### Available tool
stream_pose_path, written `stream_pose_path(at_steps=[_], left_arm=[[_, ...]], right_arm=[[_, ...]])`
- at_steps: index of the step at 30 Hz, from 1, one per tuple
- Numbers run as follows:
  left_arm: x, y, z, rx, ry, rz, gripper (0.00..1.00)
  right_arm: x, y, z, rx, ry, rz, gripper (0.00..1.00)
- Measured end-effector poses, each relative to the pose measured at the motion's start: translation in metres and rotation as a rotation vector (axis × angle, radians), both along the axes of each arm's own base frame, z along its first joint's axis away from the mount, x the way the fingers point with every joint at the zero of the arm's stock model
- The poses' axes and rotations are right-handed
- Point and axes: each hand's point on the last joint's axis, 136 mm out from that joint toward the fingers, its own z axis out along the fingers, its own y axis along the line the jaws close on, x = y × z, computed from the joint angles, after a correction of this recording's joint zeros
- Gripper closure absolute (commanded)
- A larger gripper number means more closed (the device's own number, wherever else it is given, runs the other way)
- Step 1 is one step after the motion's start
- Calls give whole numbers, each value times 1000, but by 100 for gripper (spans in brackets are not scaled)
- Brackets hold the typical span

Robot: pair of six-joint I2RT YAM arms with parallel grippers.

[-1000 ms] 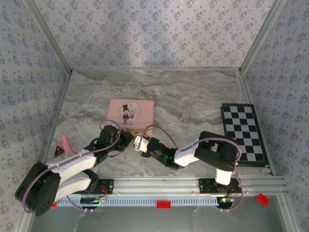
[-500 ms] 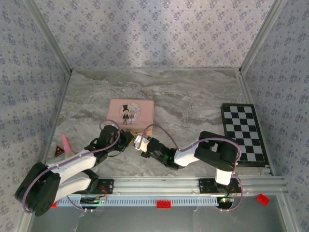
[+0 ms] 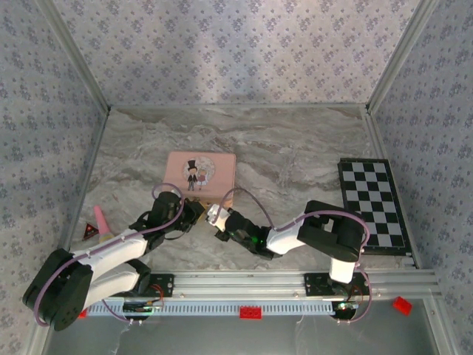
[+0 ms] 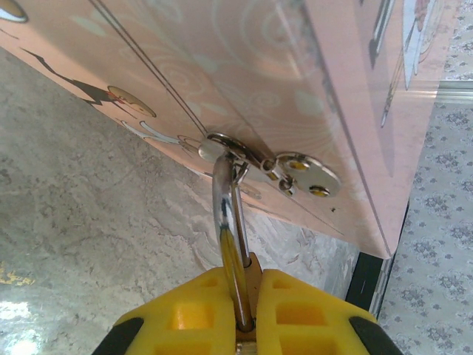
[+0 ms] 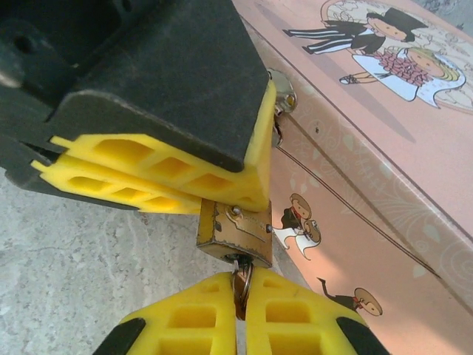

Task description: Unlock the padlock with the key

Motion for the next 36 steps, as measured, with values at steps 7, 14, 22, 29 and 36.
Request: stream_pose_path(at_steps=[7,14,22,29,36], left_arm=[[1,1,0,4,-4,7,100],[0,-1,-2,5,1,-1,100],[-1,-5,-6,15,1,-20,92],[-2,-4,-5,38,-20,-33,62],[-1,8,4,61,-50,-7,44]], right_arm=[[1,0,0,88,156,-42,94],[-3,-1,-1,237,418,-98,96],[-6,-3,-6,353,607,-149,100],[-11,-4,-7,395,649,-155,100],[-13,-7,-9,415,666,-164,100]])
